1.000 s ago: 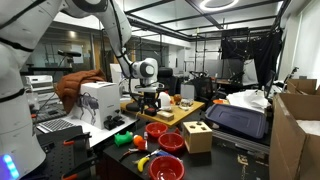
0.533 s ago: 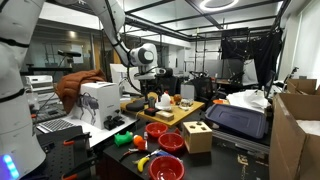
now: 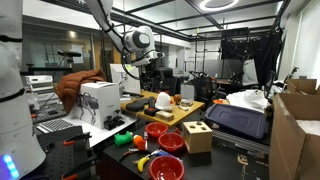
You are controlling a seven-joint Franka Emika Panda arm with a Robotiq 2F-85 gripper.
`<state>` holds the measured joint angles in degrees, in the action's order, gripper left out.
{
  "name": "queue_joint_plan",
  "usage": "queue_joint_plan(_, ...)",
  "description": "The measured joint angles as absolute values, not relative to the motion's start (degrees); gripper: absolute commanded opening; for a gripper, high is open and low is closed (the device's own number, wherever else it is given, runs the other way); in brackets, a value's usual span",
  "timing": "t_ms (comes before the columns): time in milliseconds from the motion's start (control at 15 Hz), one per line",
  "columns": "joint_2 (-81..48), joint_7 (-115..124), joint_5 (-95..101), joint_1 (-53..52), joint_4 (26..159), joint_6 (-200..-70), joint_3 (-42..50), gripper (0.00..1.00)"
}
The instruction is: Remove the red block out of the bowl
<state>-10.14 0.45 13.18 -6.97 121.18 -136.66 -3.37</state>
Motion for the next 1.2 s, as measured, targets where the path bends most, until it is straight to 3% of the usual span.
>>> queue_joint_plan(600, 2.41, 1.38, 8.63, -6.42, 124.42, -129.23, -3.39, 1.00)
queue_joint_plan(1200, 6.70, 1.37, 4.46, -3.98, 124.13, -124.26, -3.07, 1.00)
